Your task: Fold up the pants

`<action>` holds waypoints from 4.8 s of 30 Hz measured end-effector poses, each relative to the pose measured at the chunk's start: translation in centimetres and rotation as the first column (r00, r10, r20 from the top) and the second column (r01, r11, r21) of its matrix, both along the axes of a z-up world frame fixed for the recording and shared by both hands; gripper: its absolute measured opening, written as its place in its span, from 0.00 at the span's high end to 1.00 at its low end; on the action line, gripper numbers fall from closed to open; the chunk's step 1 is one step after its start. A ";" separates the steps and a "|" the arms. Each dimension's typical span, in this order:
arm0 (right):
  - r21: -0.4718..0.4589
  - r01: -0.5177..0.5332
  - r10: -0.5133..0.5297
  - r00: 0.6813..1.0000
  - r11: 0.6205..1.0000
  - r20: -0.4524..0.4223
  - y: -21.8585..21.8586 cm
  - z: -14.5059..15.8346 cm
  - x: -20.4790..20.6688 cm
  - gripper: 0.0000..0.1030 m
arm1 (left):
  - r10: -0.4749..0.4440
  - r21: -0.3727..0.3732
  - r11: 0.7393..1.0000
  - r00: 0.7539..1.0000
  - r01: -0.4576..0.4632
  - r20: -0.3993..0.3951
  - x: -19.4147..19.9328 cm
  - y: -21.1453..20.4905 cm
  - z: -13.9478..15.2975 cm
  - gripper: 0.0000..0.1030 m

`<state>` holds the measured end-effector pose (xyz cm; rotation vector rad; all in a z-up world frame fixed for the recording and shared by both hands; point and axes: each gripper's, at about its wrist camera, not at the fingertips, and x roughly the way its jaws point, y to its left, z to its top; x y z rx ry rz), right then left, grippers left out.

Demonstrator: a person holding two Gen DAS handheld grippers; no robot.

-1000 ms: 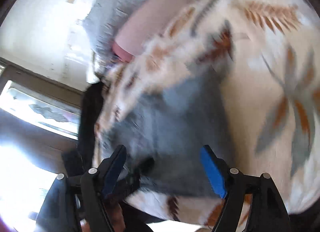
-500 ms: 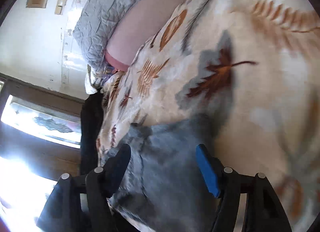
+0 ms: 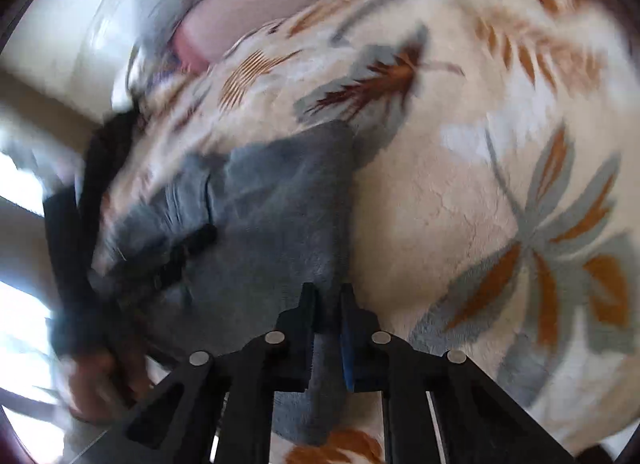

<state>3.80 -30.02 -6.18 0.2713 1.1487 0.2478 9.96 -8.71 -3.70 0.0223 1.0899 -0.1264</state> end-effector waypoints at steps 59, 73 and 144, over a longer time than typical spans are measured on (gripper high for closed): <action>0.331 -0.175 0.257 0.940 0.927 -0.223 21.3 -0.2 7.8 0.16 | 0.604 -0.714 0.445 0.770 -0.541 -0.207 -13.3 29.4 -1.7 0.21; 0.331 -0.175 0.260 0.937 0.927 -0.235 21.1 -2.8 9.6 0.14 | 0.632 -0.578 0.595 0.770 -0.558 -0.093 -12.3 28.6 -0.2 0.82; 0.308 0.253 -0.217 0.965 0.917 -0.146 -1.4 -1.5 -1.4 0.79 | 0.120 -0.125 0.987 0.975 -0.098 0.185 -7.2 6.4 0.0 0.16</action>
